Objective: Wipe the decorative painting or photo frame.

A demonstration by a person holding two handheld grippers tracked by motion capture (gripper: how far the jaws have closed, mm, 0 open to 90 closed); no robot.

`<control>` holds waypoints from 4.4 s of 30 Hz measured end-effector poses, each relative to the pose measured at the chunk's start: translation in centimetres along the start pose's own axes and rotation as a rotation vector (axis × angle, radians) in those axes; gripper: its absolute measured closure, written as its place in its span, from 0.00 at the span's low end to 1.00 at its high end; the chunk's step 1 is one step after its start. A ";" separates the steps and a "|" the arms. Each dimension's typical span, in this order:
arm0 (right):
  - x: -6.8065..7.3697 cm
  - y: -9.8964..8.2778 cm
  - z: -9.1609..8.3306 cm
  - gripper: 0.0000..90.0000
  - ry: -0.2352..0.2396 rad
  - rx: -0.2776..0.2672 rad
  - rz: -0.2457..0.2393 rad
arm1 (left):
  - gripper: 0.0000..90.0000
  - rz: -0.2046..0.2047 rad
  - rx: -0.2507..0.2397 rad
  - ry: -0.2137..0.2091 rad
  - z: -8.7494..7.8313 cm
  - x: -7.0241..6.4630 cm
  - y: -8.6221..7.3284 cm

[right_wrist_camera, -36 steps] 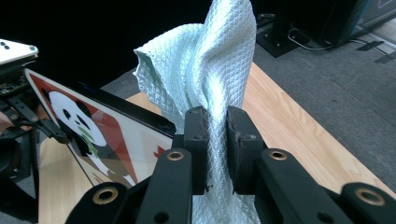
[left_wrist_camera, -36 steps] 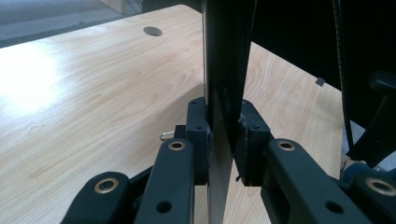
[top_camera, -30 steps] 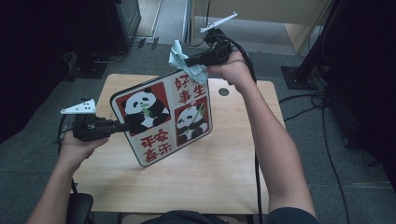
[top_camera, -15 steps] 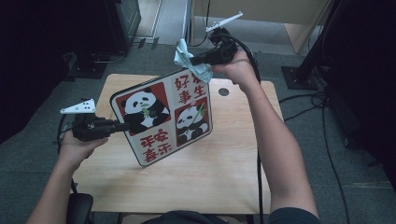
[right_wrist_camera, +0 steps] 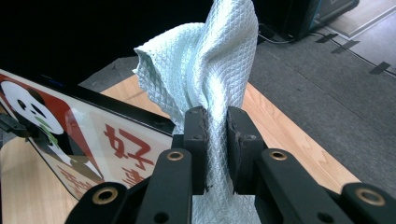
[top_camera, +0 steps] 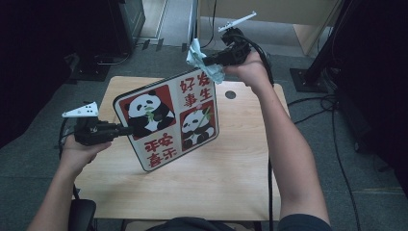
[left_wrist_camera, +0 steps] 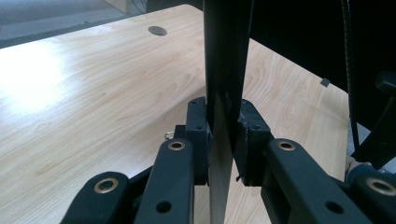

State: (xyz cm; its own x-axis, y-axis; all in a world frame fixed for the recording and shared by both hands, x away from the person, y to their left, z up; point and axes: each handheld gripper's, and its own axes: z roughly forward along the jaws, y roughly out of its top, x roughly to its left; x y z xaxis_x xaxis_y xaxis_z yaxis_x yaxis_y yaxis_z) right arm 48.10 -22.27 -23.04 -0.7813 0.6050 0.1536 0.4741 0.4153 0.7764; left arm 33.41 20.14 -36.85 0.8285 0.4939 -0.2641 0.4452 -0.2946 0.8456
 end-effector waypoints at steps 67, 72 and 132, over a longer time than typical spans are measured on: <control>-4.1 -6.8 0.2 0.89 0.093 -0.084 0.137 | 0.87 -0.008 0.008 0.015 0.0 0.0 0.0; -4.1 -7.4 0.5 0.89 0.087 -0.069 0.121 | 0.87 -0.006 0.008 0.015 0.0 0.0 0.0; -4.8 -15.0 3.6 0.89 0.143 -0.041 0.177 | 0.87 -0.007 0.011 0.015 0.1 -0.1 0.0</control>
State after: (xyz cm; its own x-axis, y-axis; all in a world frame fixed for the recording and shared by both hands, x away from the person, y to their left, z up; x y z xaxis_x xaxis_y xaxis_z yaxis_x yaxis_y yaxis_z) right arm 46.25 -28.96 -37.61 -0.7382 0.5624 0.3725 0.5944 0.2810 0.7535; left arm 33.37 20.03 -36.92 0.8198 0.5086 -0.2630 0.4550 -0.2998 0.8385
